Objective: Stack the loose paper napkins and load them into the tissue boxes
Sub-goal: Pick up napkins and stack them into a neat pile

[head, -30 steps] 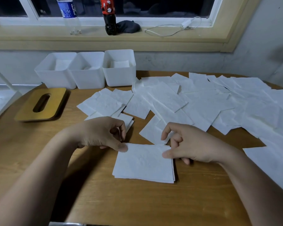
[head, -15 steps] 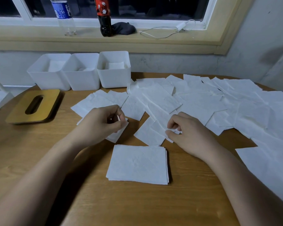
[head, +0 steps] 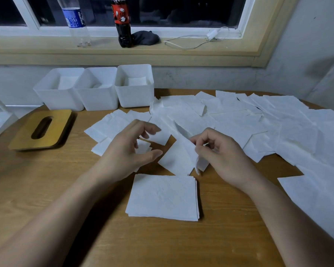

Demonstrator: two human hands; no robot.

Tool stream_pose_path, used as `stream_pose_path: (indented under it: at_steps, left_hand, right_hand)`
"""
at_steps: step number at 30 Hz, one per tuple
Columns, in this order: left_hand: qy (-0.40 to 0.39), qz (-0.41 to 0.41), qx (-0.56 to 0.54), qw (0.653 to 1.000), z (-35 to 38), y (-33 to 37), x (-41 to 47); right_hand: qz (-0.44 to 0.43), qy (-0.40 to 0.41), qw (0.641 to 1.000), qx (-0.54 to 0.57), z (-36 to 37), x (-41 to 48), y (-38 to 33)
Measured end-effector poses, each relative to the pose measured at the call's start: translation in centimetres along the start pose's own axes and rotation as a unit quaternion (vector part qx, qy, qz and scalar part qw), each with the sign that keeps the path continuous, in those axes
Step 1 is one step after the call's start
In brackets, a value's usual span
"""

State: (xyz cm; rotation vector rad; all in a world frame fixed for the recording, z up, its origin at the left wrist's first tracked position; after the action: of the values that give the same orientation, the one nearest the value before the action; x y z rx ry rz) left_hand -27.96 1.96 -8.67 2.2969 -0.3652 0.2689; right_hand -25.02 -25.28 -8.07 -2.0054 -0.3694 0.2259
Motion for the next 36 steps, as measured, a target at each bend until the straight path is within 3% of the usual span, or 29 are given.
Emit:
stream_pose_path:
  at_steps: [3, 7, 13, 21, 25, 28, 36]
  left_hand:
    - [-0.003, -0.001, 0.006, 1.000, -0.3, 0.3, 0.0]
    - [-0.072, -0.012, -0.036, 0.997, -0.3, 0.7, 0.0]
    - [-0.049, -0.064, -0.199, 0.977, -0.6, 0.8, -0.3]
    - [-0.069, -0.111, -0.235, 0.963, -0.8, 1.0, -0.4]
    - [-0.071, -0.109, -0.249, 0.960, -1.1, 1.0, -0.5]
    - [-0.089, -0.116, -0.251, 0.957, -1.7, 0.9, -0.4]
    - [-0.262, -0.189, -0.189, 0.927, -2.9, -0.6, -0.8]
  right_hand:
    - [-0.003, -0.067, 0.996, 0.055, 0.0, -0.4, -0.7]
    - [-0.020, -0.123, 0.984, 0.125, 0.0, -0.7, -1.2]
    - [0.043, -0.096, 0.970, 0.221, -0.2, -0.1, -0.6]
    - [0.108, -0.184, 0.973, 0.091, 0.8, -0.7, -0.4]
    - [0.080, -0.111, 0.987, 0.084, 0.8, -0.6, -0.7]
    - [0.089, -0.114, 0.983, 0.111, 0.5, -0.5, -0.6]
    - [0.130, -0.212, 0.967, 0.044, 1.4, -0.9, -0.1]
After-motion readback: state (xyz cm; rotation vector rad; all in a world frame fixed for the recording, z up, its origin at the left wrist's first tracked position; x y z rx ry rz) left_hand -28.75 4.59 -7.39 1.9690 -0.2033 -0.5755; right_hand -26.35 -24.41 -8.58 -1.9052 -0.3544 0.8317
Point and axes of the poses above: each hand's wrist, its own x-axis towards the middle knuckle, its own z-axis out of the palm, y = z × x, the point moved 2 cm from there along x, towards the middle knuckle, and after that the axes turned 5 degrees about z, right-handed, at the moved point
